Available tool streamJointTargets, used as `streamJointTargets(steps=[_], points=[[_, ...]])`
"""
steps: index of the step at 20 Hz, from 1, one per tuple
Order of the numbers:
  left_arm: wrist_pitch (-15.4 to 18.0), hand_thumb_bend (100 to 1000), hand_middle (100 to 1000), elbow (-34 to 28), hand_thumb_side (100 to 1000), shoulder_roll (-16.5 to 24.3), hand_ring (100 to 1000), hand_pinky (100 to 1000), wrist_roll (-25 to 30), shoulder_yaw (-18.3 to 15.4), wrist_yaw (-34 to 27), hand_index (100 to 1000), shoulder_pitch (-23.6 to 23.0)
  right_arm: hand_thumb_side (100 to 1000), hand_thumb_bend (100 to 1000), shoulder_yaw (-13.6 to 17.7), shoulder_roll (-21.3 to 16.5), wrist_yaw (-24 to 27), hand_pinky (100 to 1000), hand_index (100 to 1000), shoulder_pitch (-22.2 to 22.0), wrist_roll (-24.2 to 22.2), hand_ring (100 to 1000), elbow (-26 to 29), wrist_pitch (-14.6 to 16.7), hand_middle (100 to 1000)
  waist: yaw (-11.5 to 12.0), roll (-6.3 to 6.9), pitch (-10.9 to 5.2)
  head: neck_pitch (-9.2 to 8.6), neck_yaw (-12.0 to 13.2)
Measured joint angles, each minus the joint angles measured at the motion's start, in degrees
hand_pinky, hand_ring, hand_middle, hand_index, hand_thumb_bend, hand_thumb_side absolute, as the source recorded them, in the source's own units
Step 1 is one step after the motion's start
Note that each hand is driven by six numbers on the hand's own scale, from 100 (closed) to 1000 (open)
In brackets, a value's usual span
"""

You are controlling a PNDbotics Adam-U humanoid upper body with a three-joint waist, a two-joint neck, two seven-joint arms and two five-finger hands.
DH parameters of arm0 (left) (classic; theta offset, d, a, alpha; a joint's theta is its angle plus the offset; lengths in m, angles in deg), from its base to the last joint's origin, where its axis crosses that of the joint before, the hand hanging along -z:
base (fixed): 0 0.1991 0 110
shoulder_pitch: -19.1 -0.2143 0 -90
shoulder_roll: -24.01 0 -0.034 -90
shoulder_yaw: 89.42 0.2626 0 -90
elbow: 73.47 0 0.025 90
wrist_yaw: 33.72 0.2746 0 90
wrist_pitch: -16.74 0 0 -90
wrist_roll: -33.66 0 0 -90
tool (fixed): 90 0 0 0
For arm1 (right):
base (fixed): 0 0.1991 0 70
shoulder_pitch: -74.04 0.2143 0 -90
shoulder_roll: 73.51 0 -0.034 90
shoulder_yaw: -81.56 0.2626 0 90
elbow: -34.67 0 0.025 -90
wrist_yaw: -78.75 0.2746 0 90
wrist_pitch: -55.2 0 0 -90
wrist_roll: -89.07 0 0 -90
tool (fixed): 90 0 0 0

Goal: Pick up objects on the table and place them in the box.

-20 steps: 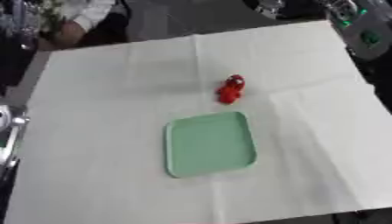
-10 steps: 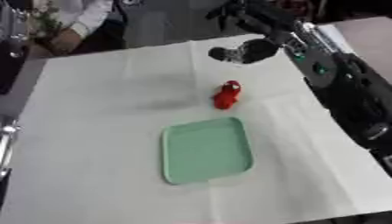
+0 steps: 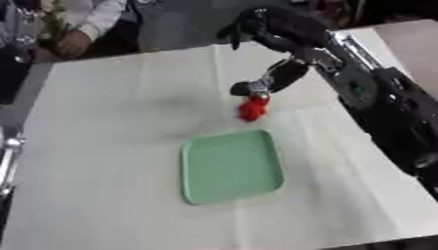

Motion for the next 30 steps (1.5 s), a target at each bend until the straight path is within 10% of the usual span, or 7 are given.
streamJointTargets(steps=[18,30], points=[[0.15,507,714,0.00,782,0.00,605,467,0.15,0.01,0.00,843,0.08,840,460,-0.11,4.09,-3.33,811,870,-4.10,3.38,100,-7.76,-0.87,524,0.20,0.41,0.06,0.26,0.36],[0.22,507,713,0.00,782,-0.05,605,468,0.24,0.03,0.00,842,0.20,858,431,5.83,4.85,-6.25,772,863,-1.53,6.10,100,-18.98,-3.54,514,0.17,0.73,0.39,-0.08,0.36]])
